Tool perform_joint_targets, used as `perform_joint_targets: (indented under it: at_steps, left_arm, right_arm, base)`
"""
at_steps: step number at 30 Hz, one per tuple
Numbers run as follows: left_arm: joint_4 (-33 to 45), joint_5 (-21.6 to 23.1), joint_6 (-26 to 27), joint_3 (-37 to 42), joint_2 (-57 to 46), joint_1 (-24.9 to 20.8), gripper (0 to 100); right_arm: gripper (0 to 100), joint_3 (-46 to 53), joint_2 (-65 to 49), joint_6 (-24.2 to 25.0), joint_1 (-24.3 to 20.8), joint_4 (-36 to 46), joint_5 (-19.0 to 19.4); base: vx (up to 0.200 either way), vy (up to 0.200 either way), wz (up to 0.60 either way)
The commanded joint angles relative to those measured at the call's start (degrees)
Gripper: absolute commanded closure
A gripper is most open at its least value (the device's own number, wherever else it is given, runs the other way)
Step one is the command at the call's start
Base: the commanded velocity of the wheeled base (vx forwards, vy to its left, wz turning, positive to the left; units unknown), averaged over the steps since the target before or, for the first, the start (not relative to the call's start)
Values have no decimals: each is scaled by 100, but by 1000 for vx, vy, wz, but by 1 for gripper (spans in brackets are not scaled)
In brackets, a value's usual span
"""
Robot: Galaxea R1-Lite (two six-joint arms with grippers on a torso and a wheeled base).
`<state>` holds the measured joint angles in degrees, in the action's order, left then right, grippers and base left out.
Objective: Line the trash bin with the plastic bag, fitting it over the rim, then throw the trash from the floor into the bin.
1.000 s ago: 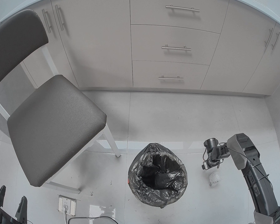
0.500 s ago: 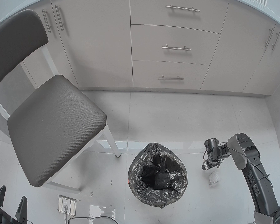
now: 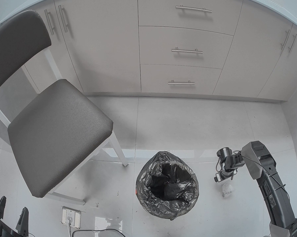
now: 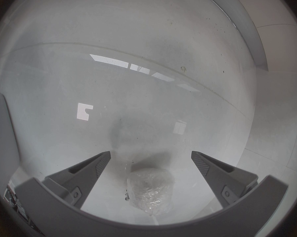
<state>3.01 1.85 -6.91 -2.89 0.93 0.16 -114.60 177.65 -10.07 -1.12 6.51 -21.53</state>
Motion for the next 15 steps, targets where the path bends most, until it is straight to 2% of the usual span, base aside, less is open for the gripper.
perform_joint_targets:
  at_steps: [1,15]
  left_arm:
    - [-11,8,23,16,-93,2,0]
    - [-2,8,190,25,-93,2,0]
  right_arm:
    - [0,1,-4,5,-20,-9,0]
    - [0,1,-4,-4,-11,-18,8]
  base:
    - [0,0,0]
    - [0,0,0]
